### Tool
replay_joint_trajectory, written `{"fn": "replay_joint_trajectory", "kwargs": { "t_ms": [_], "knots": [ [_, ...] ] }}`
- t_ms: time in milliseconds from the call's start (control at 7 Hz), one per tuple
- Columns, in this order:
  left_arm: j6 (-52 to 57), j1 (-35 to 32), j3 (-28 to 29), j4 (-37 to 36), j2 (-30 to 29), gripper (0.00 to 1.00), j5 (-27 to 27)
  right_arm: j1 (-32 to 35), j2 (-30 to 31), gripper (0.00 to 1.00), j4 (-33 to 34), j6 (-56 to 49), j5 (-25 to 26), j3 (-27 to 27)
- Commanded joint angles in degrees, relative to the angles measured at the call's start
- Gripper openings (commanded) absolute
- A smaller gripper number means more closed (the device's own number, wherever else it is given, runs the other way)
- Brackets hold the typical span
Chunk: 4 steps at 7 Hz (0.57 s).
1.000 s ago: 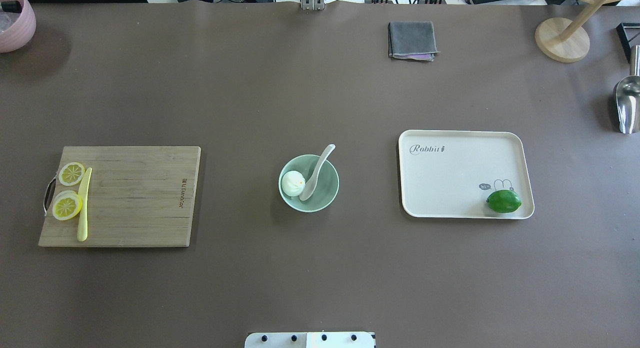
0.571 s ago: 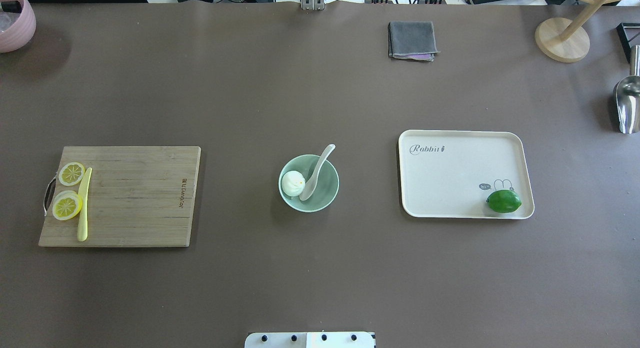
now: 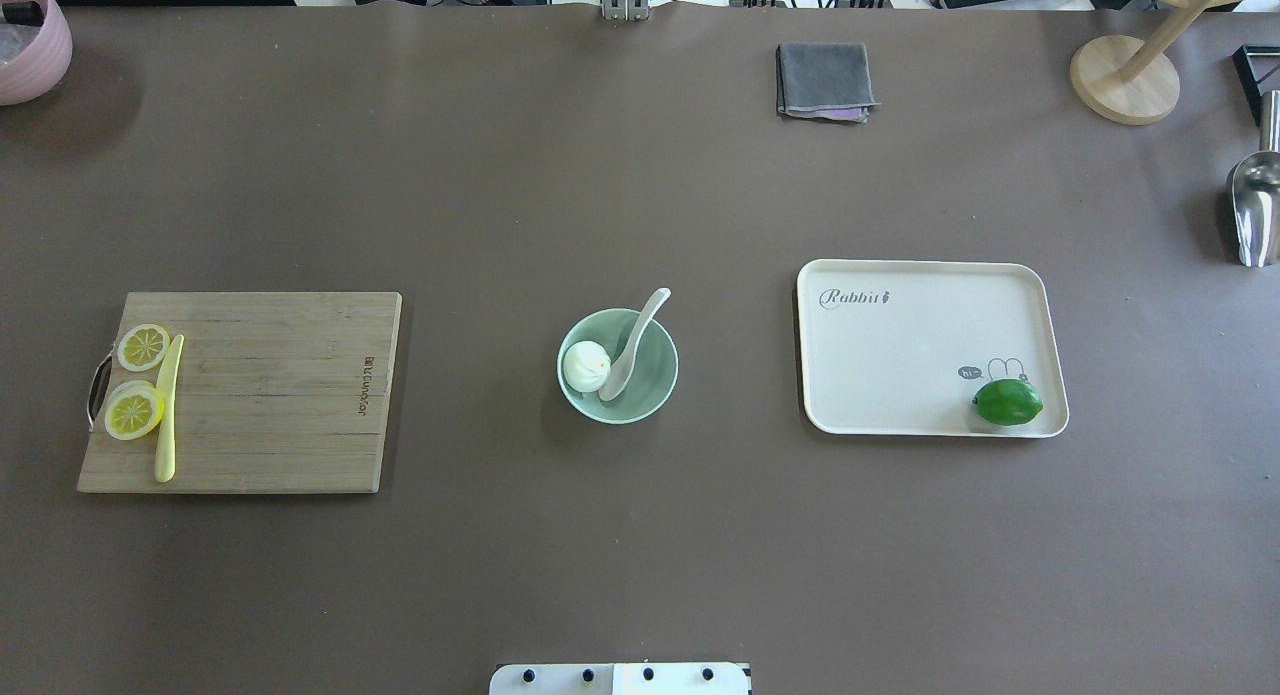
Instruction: Put spoon and bun in bowl
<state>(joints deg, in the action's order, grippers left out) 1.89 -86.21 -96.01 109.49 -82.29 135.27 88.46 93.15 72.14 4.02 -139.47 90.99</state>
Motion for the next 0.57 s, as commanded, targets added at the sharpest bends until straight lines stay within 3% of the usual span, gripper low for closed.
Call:
{"fn": "replay_joint_trajectory", "kwargs": {
  "t_ms": [0,429],
  "knots": [
    [-0.13,-0.45,0.46,-0.58,-0.14,0.98,-0.09,-1.44,-0.33,1.00,-0.07,0.28,-0.02,-0.37],
    [0.04,-0.97,0.38,-0.15,-1.11,0.98,-0.18,-3.72,-2.25,1.00,0.28,0.29,0.16,0.07]
  ]
}}
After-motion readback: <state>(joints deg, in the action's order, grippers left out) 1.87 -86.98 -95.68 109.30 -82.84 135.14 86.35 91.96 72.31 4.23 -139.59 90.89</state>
